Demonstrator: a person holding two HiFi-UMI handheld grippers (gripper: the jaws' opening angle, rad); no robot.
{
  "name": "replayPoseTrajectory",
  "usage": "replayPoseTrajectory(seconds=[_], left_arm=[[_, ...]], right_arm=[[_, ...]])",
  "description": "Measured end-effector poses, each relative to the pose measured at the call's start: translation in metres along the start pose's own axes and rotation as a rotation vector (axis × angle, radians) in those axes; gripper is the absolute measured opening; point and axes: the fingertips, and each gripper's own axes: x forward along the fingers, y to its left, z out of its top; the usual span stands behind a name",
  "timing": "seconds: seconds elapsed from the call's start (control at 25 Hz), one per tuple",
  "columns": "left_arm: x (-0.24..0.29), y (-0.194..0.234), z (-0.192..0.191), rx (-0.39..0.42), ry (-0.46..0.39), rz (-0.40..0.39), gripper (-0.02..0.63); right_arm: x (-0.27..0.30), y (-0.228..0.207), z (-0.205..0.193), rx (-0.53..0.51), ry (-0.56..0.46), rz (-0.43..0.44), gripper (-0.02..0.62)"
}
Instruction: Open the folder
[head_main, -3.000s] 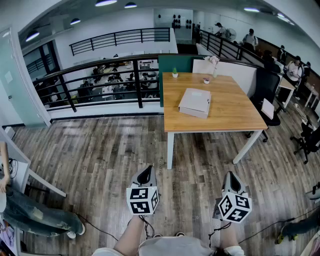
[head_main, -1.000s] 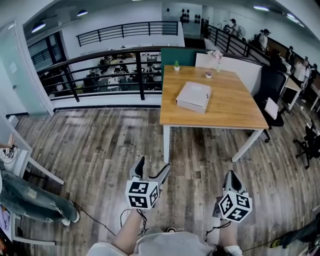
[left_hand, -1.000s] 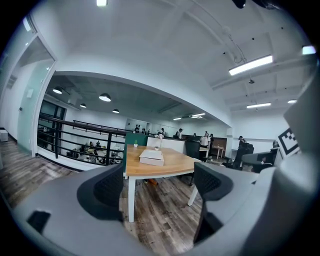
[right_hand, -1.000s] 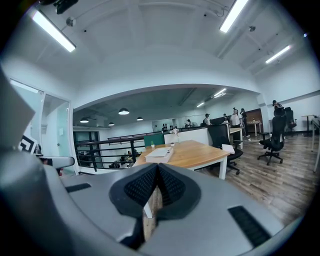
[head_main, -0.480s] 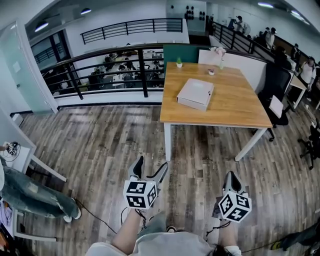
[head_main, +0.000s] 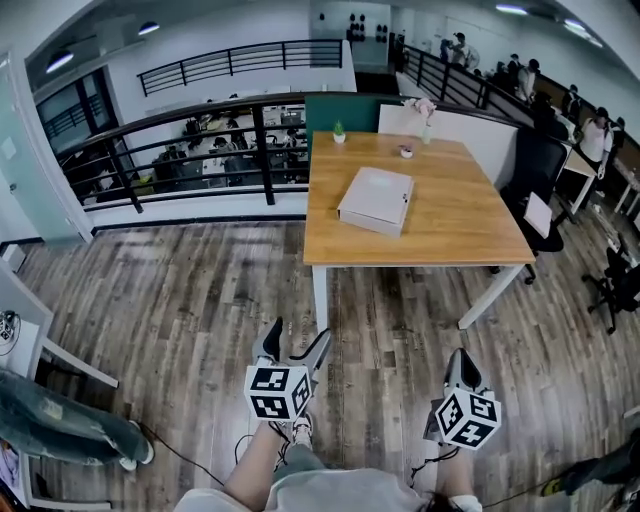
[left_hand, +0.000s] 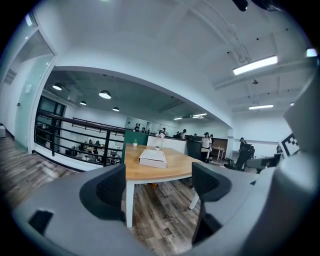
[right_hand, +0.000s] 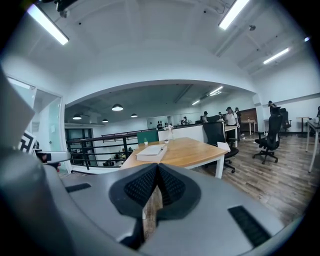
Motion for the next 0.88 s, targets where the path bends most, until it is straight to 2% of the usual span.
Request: replayPoseTrajectory(seconds=[0.44,0.88], left_arm=[[0.101,0.071,0.040,0.005,0.009,-0.074,0.417],[0.170,0.136,0.060,0.052,0.039,-0.141,0.408]], right_arm=[[0.091,0.035,0.037,0.011,-0.025,-0.083,0.002],[0.158,0.077,0.031,0.064,0.005,-0.140,0.002]])
